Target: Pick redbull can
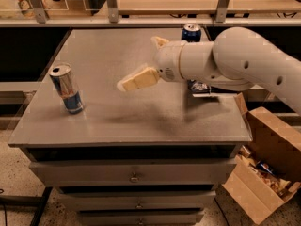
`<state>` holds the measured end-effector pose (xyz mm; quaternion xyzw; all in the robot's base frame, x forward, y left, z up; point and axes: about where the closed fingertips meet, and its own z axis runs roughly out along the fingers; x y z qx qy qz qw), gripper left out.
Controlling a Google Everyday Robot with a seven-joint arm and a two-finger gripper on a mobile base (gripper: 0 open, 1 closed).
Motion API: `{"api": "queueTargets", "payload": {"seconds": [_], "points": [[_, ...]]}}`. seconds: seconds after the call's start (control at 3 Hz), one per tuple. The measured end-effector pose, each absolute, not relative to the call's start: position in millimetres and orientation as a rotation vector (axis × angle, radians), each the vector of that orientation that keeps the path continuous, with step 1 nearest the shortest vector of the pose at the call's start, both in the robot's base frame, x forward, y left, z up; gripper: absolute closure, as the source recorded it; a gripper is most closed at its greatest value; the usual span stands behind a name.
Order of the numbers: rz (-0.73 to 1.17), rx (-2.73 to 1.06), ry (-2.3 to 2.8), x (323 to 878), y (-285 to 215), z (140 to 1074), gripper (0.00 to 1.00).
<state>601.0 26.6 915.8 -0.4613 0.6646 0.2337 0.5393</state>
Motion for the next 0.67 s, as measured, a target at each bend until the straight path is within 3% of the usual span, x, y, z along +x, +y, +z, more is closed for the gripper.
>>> {"api": "queueTargets", "payload": {"seconds": [0.67], "points": [[0.637,-1.183,1.500,603,74,913,0.00]]}}
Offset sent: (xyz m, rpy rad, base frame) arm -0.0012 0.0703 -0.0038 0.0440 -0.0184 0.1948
